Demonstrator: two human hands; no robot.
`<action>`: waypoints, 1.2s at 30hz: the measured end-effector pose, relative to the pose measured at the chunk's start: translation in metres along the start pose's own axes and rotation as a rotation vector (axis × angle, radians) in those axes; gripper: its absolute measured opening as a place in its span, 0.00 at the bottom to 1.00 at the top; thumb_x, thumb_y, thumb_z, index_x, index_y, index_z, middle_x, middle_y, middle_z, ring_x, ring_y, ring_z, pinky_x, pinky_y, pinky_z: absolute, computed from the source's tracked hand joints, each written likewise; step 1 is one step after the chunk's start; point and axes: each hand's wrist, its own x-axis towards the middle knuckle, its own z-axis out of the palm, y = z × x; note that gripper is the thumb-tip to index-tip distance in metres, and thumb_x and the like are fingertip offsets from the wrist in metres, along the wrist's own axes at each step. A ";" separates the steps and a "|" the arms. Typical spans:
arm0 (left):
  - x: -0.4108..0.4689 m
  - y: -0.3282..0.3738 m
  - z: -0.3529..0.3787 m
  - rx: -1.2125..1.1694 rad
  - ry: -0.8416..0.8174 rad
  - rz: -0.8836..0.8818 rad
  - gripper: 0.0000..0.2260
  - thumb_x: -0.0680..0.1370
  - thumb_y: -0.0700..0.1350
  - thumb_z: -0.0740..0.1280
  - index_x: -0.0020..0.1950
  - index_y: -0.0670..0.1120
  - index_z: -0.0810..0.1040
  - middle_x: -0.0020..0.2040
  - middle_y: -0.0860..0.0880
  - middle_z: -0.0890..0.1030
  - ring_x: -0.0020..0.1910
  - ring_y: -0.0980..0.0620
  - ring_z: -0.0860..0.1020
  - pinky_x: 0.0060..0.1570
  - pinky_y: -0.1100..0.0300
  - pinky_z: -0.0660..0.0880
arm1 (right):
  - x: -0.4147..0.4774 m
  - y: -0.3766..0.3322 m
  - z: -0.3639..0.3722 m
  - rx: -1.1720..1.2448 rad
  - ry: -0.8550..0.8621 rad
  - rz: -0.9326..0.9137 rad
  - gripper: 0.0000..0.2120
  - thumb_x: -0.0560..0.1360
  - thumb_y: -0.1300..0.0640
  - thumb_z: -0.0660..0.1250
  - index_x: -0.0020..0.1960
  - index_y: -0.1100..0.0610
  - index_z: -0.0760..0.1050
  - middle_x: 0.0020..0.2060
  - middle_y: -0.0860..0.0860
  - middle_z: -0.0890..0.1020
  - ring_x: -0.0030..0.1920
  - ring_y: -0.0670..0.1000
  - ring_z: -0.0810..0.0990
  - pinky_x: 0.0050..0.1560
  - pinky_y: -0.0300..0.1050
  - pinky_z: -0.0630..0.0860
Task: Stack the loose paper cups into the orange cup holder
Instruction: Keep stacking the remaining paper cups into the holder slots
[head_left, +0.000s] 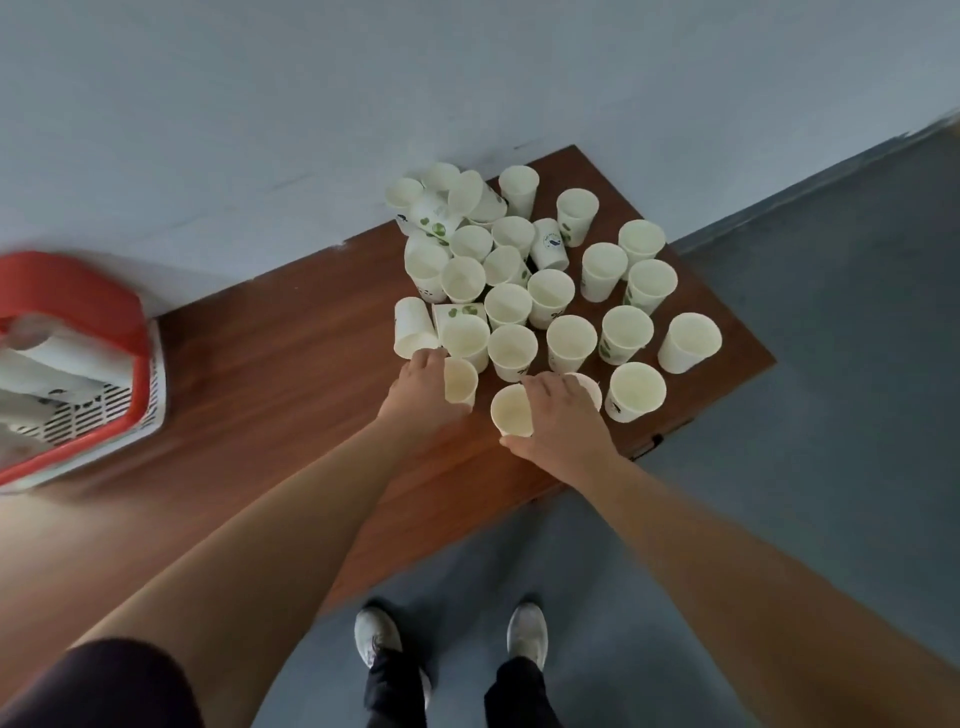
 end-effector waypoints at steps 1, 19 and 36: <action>0.005 -0.002 0.002 0.010 -0.010 0.004 0.39 0.70 0.52 0.75 0.76 0.45 0.61 0.73 0.45 0.66 0.71 0.43 0.66 0.68 0.43 0.68 | 0.004 -0.002 0.005 -0.029 0.006 -0.006 0.41 0.66 0.35 0.72 0.70 0.58 0.68 0.62 0.55 0.76 0.62 0.57 0.73 0.64 0.52 0.69; -0.033 -0.098 -0.062 -0.201 0.095 -0.012 0.36 0.70 0.54 0.77 0.75 0.50 0.66 0.69 0.50 0.66 0.66 0.49 0.70 0.66 0.54 0.69 | 0.046 -0.078 -0.027 0.148 -0.094 -0.080 0.34 0.71 0.41 0.71 0.69 0.58 0.67 0.63 0.54 0.73 0.61 0.57 0.73 0.61 0.53 0.72; -0.208 -0.413 -0.263 -0.459 0.763 -0.546 0.35 0.68 0.52 0.80 0.71 0.49 0.70 0.65 0.48 0.71 0.61 0.48 0.74 0.63 0.49 0.73 | 0.127 -0.453 -0.028 0.305 -0.039 -0.494 0.31 0.70 0.46 0.74 0.67 0.57 0.69 0.60 0.53 0.74 0.59 0.54 0.74 0.57 0.48 0.75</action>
